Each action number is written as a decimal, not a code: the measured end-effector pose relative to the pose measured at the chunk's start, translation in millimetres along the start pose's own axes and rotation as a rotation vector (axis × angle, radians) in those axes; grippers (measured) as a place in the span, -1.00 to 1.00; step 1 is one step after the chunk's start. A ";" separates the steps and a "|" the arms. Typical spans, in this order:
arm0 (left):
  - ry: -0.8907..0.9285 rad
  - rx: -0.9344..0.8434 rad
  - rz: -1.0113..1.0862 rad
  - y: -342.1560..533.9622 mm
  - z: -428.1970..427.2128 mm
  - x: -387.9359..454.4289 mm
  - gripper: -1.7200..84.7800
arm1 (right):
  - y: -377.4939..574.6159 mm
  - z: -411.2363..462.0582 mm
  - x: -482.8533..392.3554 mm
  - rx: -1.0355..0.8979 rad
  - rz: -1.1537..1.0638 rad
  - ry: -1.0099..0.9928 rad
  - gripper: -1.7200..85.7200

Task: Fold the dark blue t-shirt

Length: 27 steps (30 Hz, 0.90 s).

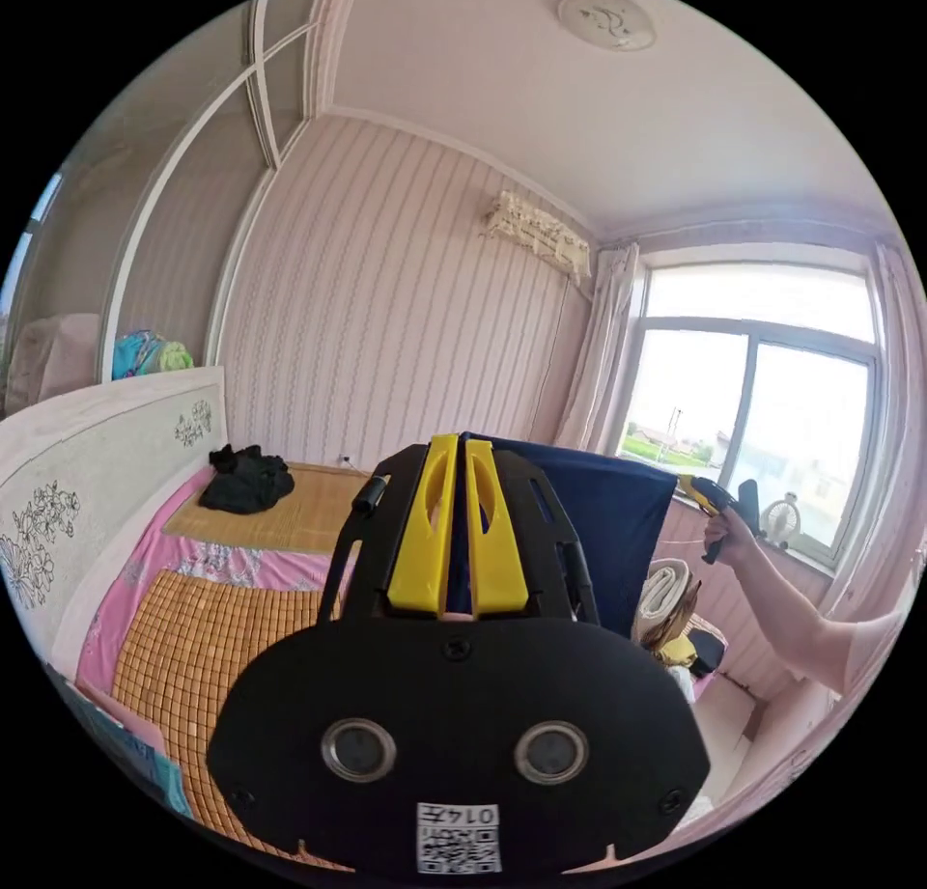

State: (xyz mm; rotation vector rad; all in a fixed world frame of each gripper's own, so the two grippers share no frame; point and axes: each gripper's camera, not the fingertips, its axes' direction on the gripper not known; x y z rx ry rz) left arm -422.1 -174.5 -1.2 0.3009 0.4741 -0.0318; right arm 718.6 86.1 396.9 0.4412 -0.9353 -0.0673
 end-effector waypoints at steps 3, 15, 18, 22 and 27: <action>0.040 -0.043 0.059 4.1 -14.7 -2.5 -0.98 | 9.3 -1.0 -20.1 -0.029 -0.094 -0.015 -0.97; 0.011 -0.782 -0.081 261.4 31.1 -52.6 -0.98 | 293.2 44.9 93.9 -0.576 0.322 0.286 -0.97; 0.004 -0.900 -0.105 297.9 41.6 -53.0 -0.98 | 335.6 55.7 95.6 -0.657 0.431 0.308 -0.97; 0.039 -0.995 -0.043 314.0 42.5 -44.1 -0.98 | 359.8 66.4 72.6 -0.799 0.430 0.342 -0.97; -0.009 -1.183 -0.007 316.8 44.9 -33.6 -0.98 | 370.7 80.5 23.6 -1.000 0.353 0.374 -0.97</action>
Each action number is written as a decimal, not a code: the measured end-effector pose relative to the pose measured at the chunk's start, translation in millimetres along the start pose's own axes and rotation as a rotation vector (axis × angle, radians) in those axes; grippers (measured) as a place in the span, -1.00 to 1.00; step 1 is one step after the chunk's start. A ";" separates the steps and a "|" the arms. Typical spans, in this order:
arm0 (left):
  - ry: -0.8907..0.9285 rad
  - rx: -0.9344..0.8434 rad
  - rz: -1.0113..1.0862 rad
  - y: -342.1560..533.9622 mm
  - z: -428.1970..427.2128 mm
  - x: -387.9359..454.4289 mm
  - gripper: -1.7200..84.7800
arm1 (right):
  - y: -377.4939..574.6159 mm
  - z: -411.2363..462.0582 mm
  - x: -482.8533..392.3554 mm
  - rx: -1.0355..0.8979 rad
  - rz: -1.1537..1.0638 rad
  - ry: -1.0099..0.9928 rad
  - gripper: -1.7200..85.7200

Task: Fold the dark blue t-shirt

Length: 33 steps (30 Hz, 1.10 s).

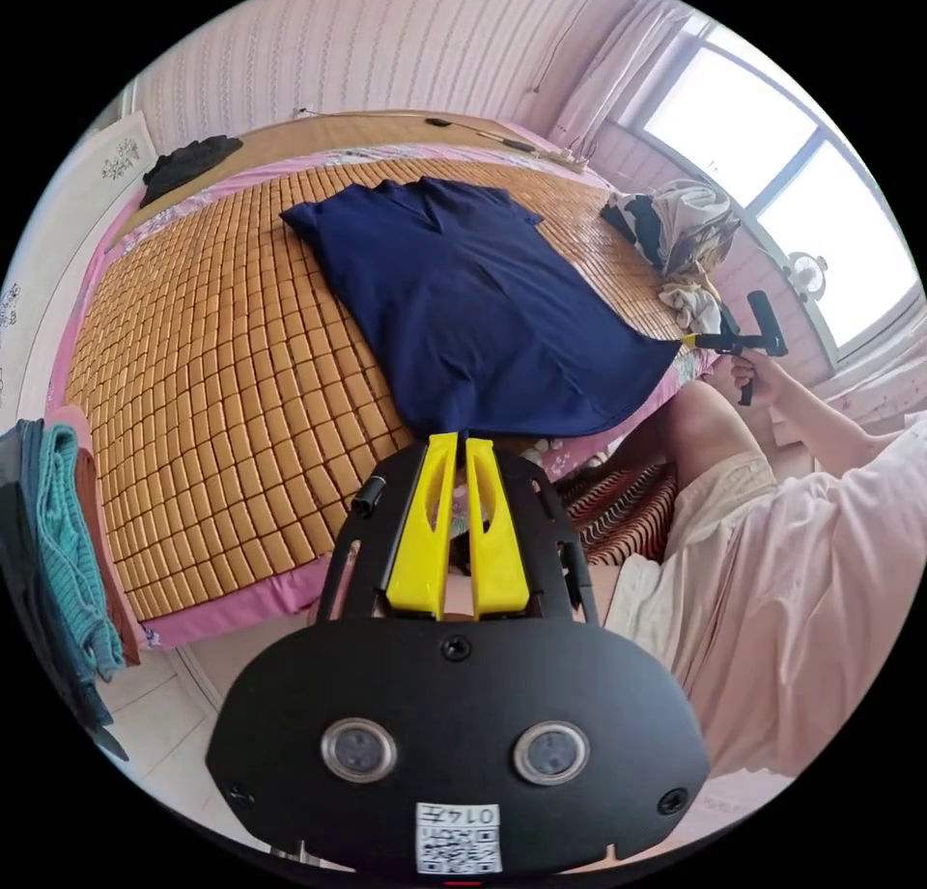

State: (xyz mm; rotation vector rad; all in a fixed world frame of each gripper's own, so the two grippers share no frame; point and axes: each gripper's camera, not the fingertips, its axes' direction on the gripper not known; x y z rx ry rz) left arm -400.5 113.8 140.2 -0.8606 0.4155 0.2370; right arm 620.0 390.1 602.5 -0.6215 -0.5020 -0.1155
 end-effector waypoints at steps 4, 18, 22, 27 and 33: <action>-0.011 -0.056 0.025 -1.4 3.9 7.3 -0.97 | 0.7 10.2 -37.9 -0.078 -0.068 0.054 -0.97; -0.106 -0.109 0.115 -48.7 -27.2 12.6 -0.82 | -47.3 41.0 -161.6 -0.274 -0.265 0.339 -0.88; -0.024 -0.013 0.191 -111.8 -21.8 32.5 -0.81 | -78.3 42.3 -189.5 -0.122 -0.307 0.407 -0.82; 0.047 0.029 0.259 -211.7 23.0 53.0 -0.81 | -129.4 62.4 -205.5 -0.040 -0.305 0.408 -0.79; 0.045 0.000 0.228 -285.3 67.2 57.5 -0.81 | -156.6 88.9 -225.5 -0.047 -0.324 0.379 -0.79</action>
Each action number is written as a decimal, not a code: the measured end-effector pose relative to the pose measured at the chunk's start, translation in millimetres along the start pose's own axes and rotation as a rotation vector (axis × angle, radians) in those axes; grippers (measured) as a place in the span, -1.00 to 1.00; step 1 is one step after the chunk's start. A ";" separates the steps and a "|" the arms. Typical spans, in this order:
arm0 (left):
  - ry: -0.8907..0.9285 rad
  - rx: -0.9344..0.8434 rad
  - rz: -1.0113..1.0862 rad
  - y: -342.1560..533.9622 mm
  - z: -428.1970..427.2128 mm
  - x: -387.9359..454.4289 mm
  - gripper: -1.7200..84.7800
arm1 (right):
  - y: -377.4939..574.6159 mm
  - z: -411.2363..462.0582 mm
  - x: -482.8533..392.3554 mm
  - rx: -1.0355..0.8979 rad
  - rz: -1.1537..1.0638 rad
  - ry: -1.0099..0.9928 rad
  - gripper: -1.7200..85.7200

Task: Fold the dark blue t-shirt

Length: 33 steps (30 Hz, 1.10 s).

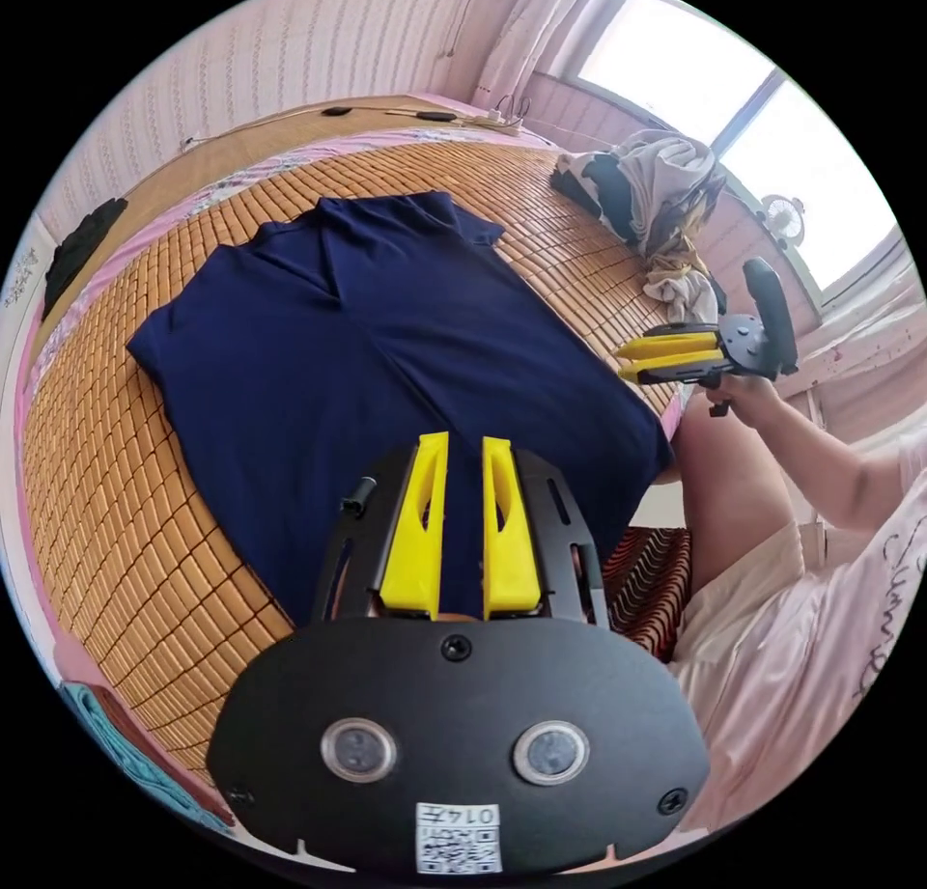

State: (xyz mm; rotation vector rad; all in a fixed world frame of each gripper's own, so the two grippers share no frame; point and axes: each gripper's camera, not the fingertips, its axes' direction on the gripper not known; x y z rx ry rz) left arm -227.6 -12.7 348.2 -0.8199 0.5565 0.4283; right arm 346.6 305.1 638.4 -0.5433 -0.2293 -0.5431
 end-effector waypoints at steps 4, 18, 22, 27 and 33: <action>-0.085 -0.044 0.003 -26.5 16.8 -2.0 -0.81 | -11.2 10.0 -10.2 -0.024 -0.015 0.041 -0.86; -0.171 -0.072 -0.064 -51.4 8.4 1.4 -0.81 | -40.1 -7.7 -29.9 -0.057 -0.072 0.031 -0.98; -0.172 -0.093 -0.062 -27.6 -21.5 12.8 -0.79 | -30.8 -18.9 -55.1 -0.143 -0.183 0.053 -0.98; -0.165 -0.264 -0.089 23.9 -28.8 28.5 -0.80 | -12.7 -9.0 -88.8 -0.312 -0.367 0.096 -0.98; -0.183 -0.385 -0.101 28.4 -8.5 36.4 -0.79 | -20.5 9.8 -85.8 -0.415 -0.343 0.138 -0.98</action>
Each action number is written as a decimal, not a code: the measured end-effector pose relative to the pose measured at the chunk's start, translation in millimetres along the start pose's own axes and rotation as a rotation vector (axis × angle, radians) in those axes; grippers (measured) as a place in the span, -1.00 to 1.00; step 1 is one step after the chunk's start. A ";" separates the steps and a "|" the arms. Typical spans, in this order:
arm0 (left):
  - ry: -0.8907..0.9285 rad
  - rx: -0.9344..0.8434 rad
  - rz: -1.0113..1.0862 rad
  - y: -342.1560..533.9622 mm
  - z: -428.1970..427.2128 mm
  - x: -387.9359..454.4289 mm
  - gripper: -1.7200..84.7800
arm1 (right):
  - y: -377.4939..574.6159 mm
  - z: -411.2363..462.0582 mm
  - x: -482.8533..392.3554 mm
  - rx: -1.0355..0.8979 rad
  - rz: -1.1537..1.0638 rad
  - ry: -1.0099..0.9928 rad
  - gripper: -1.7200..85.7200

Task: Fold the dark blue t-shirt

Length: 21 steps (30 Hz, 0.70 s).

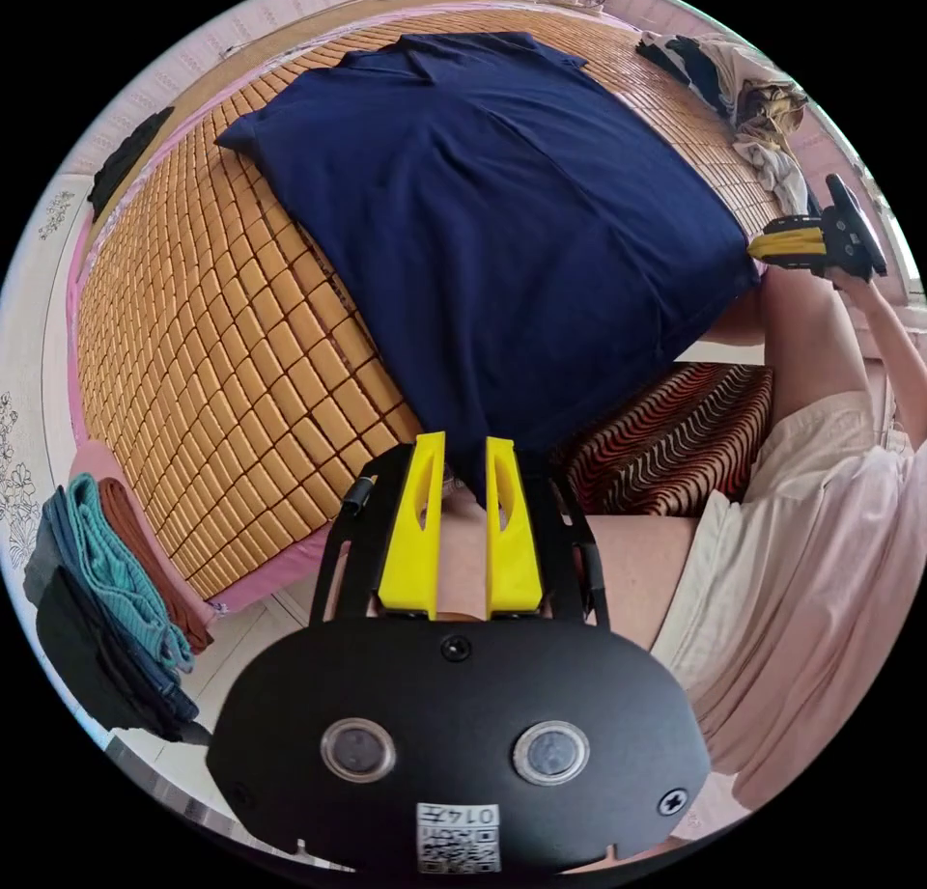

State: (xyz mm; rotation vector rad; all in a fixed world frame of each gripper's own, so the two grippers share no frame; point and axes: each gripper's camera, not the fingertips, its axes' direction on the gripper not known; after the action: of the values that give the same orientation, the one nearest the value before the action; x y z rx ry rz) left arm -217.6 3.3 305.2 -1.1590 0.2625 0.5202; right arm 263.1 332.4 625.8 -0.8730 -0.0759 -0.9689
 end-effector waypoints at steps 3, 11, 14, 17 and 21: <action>-0.074 -0.039 0.009 -10.0 6.7 3.8 -0.80 | 0.8 2.2 3.8 -0.020 0.007 0.017 -0.98; -0.074 0.024 -0.020 -15.5 1.6 1.4 -0.89 | 9.6 14.1 15.9 -0.006 0.023 0.001 -0.98; -0.018 0.050 -0.058 -11.0 -3.7 -4.0 -0.85 | 20.5 17.4 26.3 0.016 0.052 -0.048 -0.98; -0.010 0.042 -0.159 -0.4 -14.4 -19.7 -0.81 | 34.2 20.2 47.9 0.023 0.120 -0.145 -0.97; 0.021 0.099 -0.283 9.9 -36.1 -50.8 -0.80 | 54.3 14.0 97.1 0.149 0.258 -0.222 -0.91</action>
State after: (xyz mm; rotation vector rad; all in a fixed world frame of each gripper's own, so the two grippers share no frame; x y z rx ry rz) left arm -263.7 -39.8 306.5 -1.0835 0.1375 0.2432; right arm 365.2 289.5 642.8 -0.8268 -0.2178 -0.6154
